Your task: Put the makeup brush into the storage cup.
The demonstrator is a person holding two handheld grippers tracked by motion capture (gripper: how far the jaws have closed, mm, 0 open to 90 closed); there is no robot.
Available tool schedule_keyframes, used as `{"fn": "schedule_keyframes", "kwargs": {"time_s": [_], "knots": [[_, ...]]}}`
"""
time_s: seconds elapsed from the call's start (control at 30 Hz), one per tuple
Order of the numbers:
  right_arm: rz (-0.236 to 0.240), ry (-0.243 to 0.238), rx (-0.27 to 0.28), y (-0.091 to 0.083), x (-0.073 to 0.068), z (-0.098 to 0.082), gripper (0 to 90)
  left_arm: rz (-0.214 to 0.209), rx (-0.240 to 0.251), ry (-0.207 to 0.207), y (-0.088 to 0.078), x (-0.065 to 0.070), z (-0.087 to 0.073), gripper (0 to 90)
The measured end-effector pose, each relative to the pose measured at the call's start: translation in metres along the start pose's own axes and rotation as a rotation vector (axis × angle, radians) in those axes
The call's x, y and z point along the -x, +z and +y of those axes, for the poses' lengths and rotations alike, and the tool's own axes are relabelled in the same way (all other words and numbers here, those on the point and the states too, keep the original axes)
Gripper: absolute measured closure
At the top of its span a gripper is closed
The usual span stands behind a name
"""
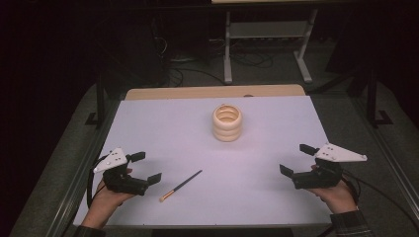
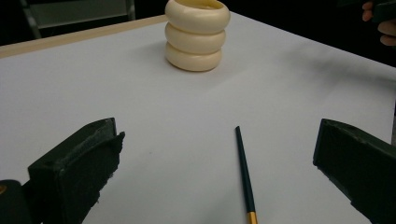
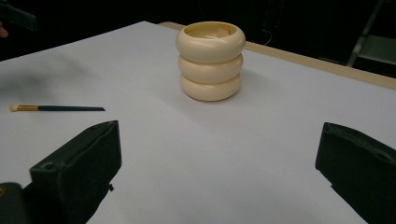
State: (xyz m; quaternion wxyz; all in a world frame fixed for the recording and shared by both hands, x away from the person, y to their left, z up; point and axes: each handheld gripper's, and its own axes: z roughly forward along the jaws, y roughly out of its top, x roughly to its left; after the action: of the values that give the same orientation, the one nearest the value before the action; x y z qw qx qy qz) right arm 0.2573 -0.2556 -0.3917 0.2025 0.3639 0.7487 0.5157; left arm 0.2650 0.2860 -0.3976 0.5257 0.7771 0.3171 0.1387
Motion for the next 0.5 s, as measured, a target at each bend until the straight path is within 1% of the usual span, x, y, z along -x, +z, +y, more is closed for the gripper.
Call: {"fn": "schedule_keyframes", "kwargs": {"time_s": [0.43,0.5], "knots": [[0.007,0.002,-0.003,0.0009,-0.0005,0.0001,0.0,-0.003,0.001,0.002,0.0021,0.0003,0.0016,0.2],[0.009,0.001,-0.002,0.0013,-0.0006,0.0003,0.0,-0.007,-0.002,0.008,0.0028,0.0013,0.0020,0.2]]}}
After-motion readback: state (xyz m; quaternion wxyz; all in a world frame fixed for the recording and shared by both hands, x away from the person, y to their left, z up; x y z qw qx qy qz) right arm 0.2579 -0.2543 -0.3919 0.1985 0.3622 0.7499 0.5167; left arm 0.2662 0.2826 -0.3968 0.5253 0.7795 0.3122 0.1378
